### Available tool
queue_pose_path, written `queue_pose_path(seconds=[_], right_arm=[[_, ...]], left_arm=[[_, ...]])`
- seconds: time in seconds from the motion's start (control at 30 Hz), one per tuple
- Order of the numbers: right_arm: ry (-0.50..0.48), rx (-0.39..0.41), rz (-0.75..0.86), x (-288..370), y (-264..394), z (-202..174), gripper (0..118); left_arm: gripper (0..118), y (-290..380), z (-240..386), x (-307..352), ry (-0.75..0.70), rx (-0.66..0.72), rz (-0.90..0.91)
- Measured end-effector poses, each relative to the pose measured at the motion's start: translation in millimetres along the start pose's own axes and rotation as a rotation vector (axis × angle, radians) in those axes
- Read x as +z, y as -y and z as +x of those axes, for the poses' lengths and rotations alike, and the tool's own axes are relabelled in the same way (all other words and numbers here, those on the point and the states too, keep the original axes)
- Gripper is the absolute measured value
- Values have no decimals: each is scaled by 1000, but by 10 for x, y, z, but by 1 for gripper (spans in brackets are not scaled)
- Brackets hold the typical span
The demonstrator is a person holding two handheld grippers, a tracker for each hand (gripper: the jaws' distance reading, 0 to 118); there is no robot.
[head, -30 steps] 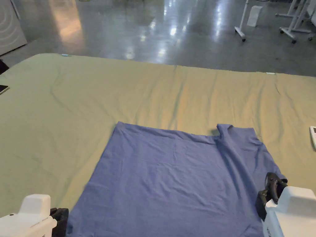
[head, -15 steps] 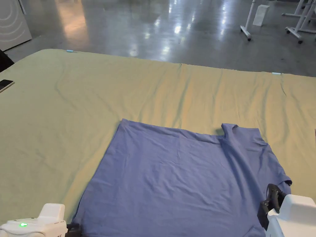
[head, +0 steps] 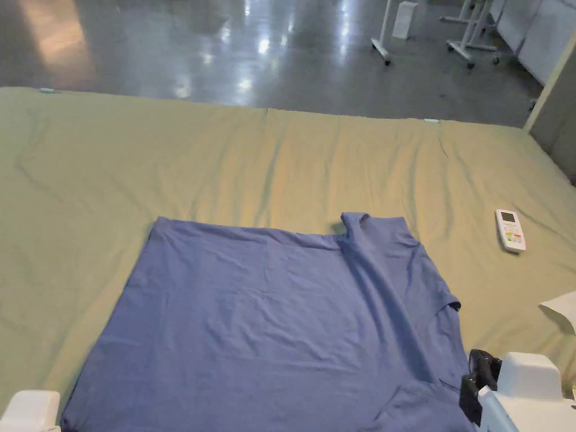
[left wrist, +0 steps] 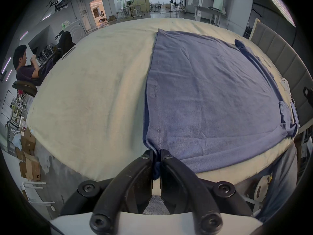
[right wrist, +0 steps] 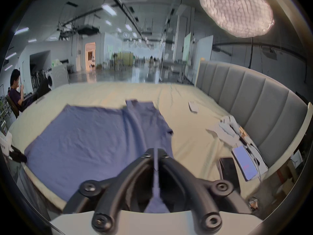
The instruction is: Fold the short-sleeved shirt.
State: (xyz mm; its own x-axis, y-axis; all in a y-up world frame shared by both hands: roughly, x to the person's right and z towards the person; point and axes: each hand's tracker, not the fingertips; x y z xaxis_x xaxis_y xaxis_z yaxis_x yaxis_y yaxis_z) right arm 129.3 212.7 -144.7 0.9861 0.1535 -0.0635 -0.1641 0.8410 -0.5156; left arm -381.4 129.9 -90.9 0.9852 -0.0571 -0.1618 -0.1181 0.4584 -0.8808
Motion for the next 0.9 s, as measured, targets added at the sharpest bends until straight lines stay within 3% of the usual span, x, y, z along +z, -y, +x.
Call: queue_pose_path(seconds=[0.03,0.1,0.13,0.27,0.4,0.5,0.57,0.67,0.9], right_arm=[[-9,4,-77,-22,44,93,36],[-7,-16,-236,-102,237,272,52],[-43,-3,-268,-124,321,326,52],[-12,3,-386,-153,662,420,52],[-81,-63,-484,-309,959,425,52],[-117,-60,-510,-293,924,287,52],[-136,-9,-528,-346,958,180,42],[-133,-20,-502,-279,876,112,11],[-146,-12,-460,-188,843,245,8]], left_arm=[[8,1,-2,25,0,5,5],[8,25,-1,30,5,15,7],[8,29,0,36,3,19,9],[8,50,17,40,3,23,6],[8,48,4,42,2,27,5],[8,33,-27,30,7,35,5],[8,26,-38,32,9,39,5],[8,36,-50,46,14,47,8],[8,5,-148,188,60,105,73]])
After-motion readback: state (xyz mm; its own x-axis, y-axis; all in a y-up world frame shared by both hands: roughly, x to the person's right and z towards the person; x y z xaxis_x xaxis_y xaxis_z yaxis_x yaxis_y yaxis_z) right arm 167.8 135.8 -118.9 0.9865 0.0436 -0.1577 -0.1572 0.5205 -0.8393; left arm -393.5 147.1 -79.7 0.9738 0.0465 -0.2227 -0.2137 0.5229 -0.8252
